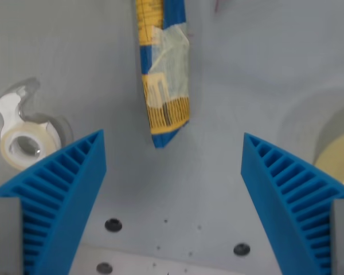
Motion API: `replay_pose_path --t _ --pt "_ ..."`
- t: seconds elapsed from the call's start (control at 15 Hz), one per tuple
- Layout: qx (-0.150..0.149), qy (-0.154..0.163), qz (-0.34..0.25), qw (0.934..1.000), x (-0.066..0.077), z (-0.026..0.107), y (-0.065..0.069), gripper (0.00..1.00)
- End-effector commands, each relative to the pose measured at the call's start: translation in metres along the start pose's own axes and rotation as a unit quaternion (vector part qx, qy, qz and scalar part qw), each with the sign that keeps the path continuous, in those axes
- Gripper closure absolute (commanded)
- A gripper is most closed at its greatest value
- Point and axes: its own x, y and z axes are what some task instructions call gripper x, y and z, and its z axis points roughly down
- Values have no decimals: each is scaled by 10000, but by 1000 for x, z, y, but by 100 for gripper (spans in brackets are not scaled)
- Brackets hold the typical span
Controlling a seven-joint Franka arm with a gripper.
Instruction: Move above the blue bag
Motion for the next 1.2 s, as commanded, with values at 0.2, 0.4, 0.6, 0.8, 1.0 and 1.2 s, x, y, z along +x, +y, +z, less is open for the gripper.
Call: replay_pose_path --t 0.2,0.4,0.6,0.8,1.0,1.2 --pt "297 471 -731 9958 5 22 -5 0" --pt "313 452 -806 9952 10 34 -7 0" --pt "327 421 -855 9949 15 45 -9 0" --pt "340 380 -863 9950 18 53 -10 0" --pt "350 343 -851 9952 22 59 -11 0" --pt "355 308 -812 9956 24 63 -11 0"
